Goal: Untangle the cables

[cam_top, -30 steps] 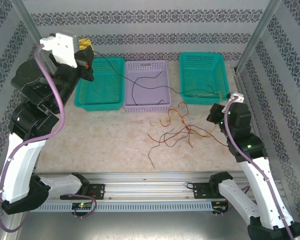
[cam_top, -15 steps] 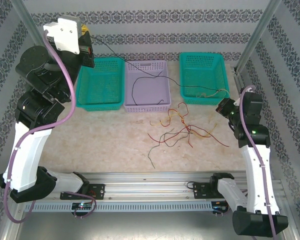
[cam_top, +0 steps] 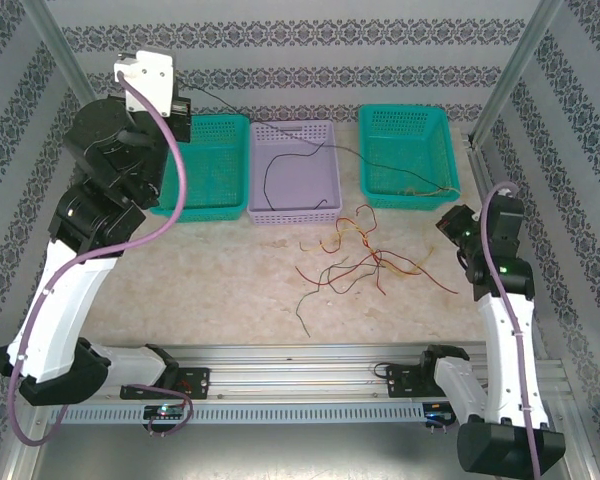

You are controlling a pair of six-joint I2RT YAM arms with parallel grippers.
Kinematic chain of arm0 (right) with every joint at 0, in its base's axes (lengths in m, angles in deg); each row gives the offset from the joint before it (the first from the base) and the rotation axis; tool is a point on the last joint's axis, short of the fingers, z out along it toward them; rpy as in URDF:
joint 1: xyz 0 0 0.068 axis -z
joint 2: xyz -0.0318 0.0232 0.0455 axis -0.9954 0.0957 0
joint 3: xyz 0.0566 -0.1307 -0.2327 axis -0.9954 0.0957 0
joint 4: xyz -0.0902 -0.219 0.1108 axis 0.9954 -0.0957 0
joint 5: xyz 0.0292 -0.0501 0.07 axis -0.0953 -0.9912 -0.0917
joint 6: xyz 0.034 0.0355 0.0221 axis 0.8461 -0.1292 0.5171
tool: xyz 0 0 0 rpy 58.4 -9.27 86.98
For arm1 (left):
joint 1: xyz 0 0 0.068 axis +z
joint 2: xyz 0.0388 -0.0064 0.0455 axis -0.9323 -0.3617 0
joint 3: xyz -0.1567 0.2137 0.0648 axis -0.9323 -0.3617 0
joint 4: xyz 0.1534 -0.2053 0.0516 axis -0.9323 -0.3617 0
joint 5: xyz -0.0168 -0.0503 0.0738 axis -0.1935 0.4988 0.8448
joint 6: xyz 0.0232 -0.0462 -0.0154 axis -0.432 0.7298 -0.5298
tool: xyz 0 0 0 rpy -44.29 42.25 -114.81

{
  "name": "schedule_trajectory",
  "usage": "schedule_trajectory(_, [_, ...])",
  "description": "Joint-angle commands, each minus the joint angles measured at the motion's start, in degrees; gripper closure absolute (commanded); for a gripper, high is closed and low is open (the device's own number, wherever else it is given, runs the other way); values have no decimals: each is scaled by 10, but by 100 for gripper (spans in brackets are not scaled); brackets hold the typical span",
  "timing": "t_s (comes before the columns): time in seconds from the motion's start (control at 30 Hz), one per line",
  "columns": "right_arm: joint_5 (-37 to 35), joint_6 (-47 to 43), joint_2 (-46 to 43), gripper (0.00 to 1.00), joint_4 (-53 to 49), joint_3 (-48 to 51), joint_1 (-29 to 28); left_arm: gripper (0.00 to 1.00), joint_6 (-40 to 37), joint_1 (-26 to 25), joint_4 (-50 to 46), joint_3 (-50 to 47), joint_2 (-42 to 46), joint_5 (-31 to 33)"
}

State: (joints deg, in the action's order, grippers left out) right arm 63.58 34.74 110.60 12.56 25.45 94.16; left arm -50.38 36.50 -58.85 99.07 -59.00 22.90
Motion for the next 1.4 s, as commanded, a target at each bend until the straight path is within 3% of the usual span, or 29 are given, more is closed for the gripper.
schedule_trajectory(0.0, [-93,33,29,100,17,20,4,100,-18,-8,42,-5,37,45])
schedule_trajectory(0.2, [-170,21,77,100,44,26,5,100,-57,-9,81,-41,77,124])
schedule_trajectory(0.33, [-121,12,113,100,61,16,-3,100,-45,-8,75,-58,93,104])
schedule_trajectory(0.4, [-135,-8,110,100,69,-4,-42,100,-24,-8,48,-47,82,78])
schedule_trajectory(0.47, [-157,-34,112,100,60,-50,-90,100,5,-10,18,-30,64,37])
schedule_trajectory(0.77, [-163,-131,217,100,-52,-360,-172,100,22,-24,-28,112,-37,-28])
schedule_trajectory(1.1, [-140,-179,385,100,-129,-651,-164,100,-14,-42,-25,250,-162,-52])
schedule_trajectory(1.37, [-48,-174,493,100,-142,-738,-130,100,-57,-46,24,333,-272,-68])
